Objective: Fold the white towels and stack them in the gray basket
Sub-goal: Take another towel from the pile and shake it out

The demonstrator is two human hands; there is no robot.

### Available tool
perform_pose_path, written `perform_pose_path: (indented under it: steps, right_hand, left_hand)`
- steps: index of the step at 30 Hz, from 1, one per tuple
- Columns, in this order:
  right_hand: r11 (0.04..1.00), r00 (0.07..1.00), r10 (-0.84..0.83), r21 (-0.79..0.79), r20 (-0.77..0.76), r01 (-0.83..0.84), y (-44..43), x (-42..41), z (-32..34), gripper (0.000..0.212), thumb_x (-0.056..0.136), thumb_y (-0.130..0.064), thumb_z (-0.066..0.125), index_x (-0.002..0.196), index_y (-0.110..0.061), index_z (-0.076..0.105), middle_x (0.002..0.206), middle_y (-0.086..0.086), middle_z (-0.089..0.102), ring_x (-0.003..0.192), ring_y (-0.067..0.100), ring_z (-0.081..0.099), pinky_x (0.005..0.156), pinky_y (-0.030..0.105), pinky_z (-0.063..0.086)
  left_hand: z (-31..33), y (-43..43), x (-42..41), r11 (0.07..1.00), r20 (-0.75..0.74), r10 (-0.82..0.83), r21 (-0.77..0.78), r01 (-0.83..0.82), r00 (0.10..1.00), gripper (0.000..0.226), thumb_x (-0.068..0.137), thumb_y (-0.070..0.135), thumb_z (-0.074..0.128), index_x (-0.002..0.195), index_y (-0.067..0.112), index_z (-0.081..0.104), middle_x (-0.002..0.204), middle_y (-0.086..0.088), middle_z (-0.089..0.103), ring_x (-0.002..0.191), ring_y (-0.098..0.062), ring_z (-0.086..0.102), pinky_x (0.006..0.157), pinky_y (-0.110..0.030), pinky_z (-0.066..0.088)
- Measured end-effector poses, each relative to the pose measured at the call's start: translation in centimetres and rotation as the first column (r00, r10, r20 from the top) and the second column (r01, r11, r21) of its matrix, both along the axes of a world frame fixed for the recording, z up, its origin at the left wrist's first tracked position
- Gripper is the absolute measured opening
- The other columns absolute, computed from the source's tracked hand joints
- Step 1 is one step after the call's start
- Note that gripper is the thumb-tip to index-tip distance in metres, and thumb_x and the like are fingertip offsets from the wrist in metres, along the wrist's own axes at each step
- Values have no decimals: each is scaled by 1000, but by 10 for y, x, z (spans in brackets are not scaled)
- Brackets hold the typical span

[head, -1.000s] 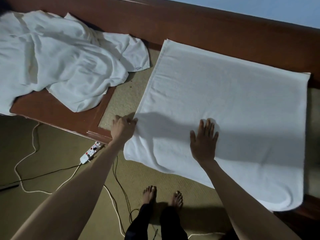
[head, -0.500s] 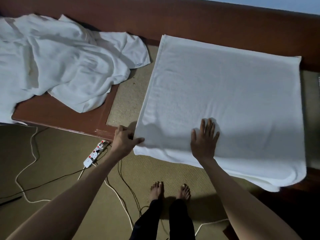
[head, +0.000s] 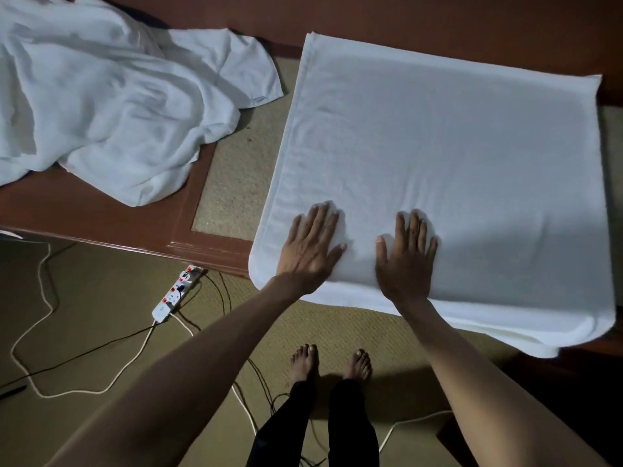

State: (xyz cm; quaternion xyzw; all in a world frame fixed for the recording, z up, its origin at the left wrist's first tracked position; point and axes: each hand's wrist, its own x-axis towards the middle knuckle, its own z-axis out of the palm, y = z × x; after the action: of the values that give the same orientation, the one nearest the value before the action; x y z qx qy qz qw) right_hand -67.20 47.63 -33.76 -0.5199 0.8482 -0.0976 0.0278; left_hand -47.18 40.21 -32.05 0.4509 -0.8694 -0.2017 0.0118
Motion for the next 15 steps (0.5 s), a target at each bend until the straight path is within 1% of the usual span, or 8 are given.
perform_pose_path:
  steps: [2,4,6,8,9,11,12,15]
  right_hand:
    - [1000,1000,1,3,8,-1,2,1,2,64,103,-45,35,159,-16,27,168,11,20,155,27,16,124,54,16]
    - [1000,1000,0,-2,16,0,2,2,2,64,103,-46,34,160,-17,24,169,10,16,156,26,13,125,53,15]
    - [1000,1000,-2,-6,24,2,3,2,3,65,103,-47,33,161,-18,23,169,10,15,156,26,12,125,53,14]
    - [1000,999,1,-4,32,-1,3,2,3,65,103,-46,33,161,-17,23,169,10,15,156,26,11,125,54,14]
    - [1000,999,3,-7,34,-2,3,1,3,65,103,-46,34,161,-17,23,169,10,15,156,26,12,124,54,14]
    - [1000,1000,7,-20,26,-6,4,1,3,65,103,-45,36,161,-17,23,169,11,15,156,28,13,124,54,15]
    - [1000,1000,7,-27,21,-7,5,2,2,65,103,-44,37,161,-16,24,169,11,16,156,28,13,124,54,15]
    - [999,1000,-7,-43,9,8,3,1,1,65,103,-43,38,160,-15,28,168,12,20,155,29,18,123,54,18]
  left_hand:
    - [-1,-6,18,997,53,-69,-41,71,996,71,108,61,23,165,27,-4,172,2,-11,158,-15,-14,129,-47,0]
    - [1,-12,46,994,82,-80,-70,86,993,72,107,64,23,164,32,-6,172,5,-13,157,-13,-14,129,-47,2]
    - [4,-16,74,997,100,-29,-75,36,995,72,106,65,22,164,34,-7,172,6,-12,157,-12,-13,129,-45,2]
    - [6,-17,96,997,101,71,-46,-67,992,72,105,67,21,164,35,-6,172,6,-11,158,-13,-12,129,-42,-2]
    - [8,-16,102,992,103,126,-32,-123,987,73,105,68,19,164,34,-7,172,5,-11,157,-13,-13,129,-42,-4]
    - [10,-12,98,977,102,211,-35,-209,972,74,105,66,17,164,28,-7,172,4,-12,157,-15,-16,128,-47,-7]
    - [11,-9,87,974,87,226,-51,-222,970,74,106,64,19,165,26,-6,172,4,-12,157,-15,-16,128,-47,-8]
    - [11,-8,29,989,-27,147,-9,-148,989,69,109,56,23,165,23,-1,172,2,-8,158,-16,-12,128,-41,-7]
